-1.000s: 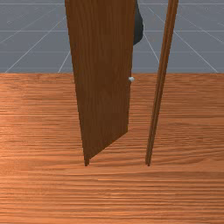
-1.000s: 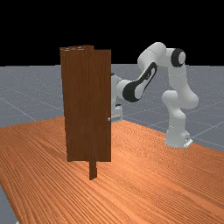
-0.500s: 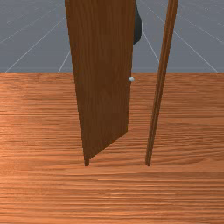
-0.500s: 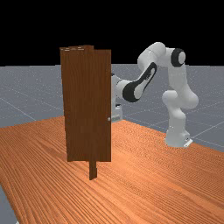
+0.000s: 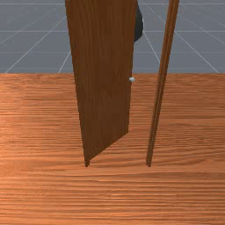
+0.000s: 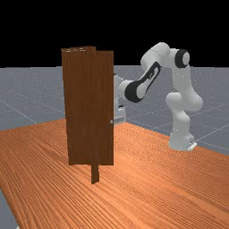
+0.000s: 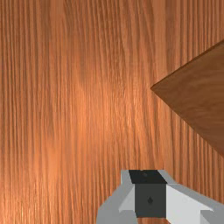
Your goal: Open the door
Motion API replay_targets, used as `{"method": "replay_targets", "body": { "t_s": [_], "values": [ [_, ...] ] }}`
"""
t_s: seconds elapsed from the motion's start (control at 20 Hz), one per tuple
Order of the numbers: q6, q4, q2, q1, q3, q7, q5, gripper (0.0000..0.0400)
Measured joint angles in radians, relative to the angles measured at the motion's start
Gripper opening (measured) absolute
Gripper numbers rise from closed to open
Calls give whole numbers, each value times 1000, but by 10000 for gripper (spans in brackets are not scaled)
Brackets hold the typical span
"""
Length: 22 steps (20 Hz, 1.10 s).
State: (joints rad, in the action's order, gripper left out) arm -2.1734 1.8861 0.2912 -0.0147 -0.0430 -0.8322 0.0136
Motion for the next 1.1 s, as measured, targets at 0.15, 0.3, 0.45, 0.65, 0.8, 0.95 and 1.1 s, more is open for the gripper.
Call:
{"method": "replay_targets", "body": {
  "t_s": [0.15,0.3,0.45,0.65,0.8,0.95,1.1],
  "values": [
    [110,-60,11,15,-8,30,-43,0],
    [-5,158,-134,27,-16,95,-124,0],
    [-43,406,-336,12,-13,103,-71,0],
    [-24,445,-451,12,-15,55,-75,0],
    [57,391,-427,30,48,352,-55,0],
    [65,370,-411,82,109,489,-42,0],
    [69,351,-394,117,142,531,-39,0]
  ]
}}
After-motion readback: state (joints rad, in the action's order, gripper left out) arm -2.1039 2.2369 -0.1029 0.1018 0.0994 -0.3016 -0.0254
